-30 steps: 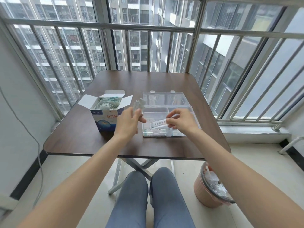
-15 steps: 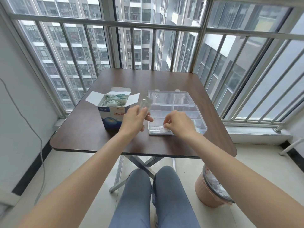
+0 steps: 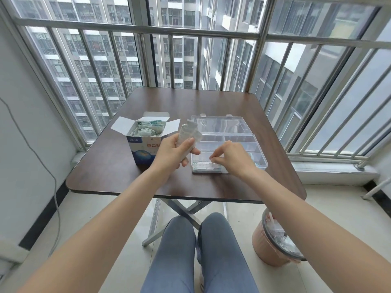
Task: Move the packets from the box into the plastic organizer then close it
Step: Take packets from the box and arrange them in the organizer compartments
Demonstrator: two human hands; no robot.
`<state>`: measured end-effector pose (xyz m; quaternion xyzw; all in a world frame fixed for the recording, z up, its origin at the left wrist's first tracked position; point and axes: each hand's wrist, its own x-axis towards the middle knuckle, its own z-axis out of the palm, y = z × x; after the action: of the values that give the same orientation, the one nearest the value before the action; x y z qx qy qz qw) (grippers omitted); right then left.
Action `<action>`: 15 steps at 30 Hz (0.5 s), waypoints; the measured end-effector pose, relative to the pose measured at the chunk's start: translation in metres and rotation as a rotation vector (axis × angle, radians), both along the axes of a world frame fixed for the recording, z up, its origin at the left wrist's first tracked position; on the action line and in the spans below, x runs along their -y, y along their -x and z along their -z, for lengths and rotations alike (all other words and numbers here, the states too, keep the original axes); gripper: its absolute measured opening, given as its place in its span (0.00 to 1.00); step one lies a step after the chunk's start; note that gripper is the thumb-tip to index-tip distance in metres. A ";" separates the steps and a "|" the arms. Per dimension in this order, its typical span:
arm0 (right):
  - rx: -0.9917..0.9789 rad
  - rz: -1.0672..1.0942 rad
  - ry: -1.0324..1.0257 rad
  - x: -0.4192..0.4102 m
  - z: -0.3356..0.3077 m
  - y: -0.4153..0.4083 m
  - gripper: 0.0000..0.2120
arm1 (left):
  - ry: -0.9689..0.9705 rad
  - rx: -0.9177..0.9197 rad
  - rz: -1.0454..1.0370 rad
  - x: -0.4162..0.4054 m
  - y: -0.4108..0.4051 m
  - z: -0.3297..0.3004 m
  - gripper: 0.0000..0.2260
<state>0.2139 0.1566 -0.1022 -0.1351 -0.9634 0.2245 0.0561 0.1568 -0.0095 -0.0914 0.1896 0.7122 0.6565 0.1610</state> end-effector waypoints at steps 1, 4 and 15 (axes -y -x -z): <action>-0.013 -0.009 0.025 -0.002 0.000 -0.001 0.06 | -0.020 0.005 -0.003 -0.001 0.000 0.000 0.03; -0.128 0.000 0.245 -0.002 -0.010 -0.003 0.09 | -0.057 0.023 0.015 -0.003 -0.001 -0.002 0.03; -0.302 -0.006 0.880 0.005 -0.032 -0.012 0.05 | 0.127 -0.063 0.145 -0.007 -0.013 -0.012 0.14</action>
<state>0.2256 0.1520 -0.0704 -0.1092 -0.7579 0.6294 0.1325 0.1694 -0.0020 -0.0797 0.2507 0.7414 0.5904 0.1971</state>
